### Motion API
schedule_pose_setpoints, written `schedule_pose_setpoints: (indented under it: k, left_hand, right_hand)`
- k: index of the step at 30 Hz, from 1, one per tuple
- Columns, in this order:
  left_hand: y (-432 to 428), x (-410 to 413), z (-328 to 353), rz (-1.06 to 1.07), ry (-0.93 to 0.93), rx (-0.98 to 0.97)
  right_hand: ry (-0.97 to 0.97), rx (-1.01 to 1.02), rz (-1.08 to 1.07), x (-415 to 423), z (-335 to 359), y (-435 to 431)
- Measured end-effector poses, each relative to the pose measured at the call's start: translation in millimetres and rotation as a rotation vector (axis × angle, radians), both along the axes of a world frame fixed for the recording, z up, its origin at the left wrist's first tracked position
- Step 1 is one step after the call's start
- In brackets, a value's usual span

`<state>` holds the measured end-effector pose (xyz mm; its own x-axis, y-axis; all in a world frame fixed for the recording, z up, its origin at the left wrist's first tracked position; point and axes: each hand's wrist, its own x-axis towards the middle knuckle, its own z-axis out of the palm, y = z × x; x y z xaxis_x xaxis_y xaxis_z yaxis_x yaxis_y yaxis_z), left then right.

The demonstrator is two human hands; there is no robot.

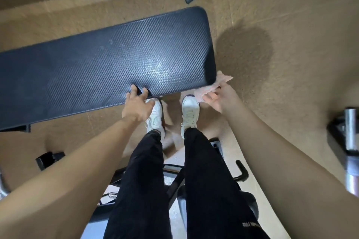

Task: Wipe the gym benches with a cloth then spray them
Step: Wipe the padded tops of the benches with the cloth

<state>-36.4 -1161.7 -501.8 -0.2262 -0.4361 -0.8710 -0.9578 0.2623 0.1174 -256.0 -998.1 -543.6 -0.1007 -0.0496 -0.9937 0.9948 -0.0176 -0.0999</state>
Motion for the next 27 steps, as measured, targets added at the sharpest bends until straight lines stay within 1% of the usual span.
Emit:
schedule_pose_setpoints:
  k: [3,6,7,10,13,15,18,20,22,24,27]
  left_hand:
    - [0,-1,6,-0.001,0.001,0.010]
    - [3,-1,7,0.012,0.022,-0.005]
    - [3,-1,6,0.024,0.032,-0.012]
    - [3,-4,11,0.109,0.073,0.026]
    - [4,-12,21,0.117,0.153,0.075]
    - [1,-19,33,0.162,0.210,0.098]
    - [-4,-33,60,0.235,0.297,0.127]
    - [-9,-45,85,0.263,0.345,0.128]
    - [-13,-57,110,0.295,0.404,0.119]
    - [-18,-72,133,0.315,0.478,0.122]
    - [-21,-99,171,0.281,0.600,0.124]
  right_hand:
    - [0.093,0.096,0.169,-19,-6,-8]
    - [0.230,0.126,0.400,-37,1,-28]
    - [0.273,0.093,0.411,-44,1,-36]
    - [0.367,-0.108,0.455,-65,12,-64]
    - [0.421,-0.131,0.558,-86,33,-81]
    - [0.470,-0.145,0.620,-95,47,-85]
    - [0.514,-0.264,0.637,-101,76,-80]
    - [0.523,-0.249,0.598,-96,108,-68]
    - [0.529,-0.272,0.605,-85,142,-52]
    - [0.559,-0.235,0.612,-76,178,-38]
    - [0.621,-0.202,0.660,-65,237,-22]
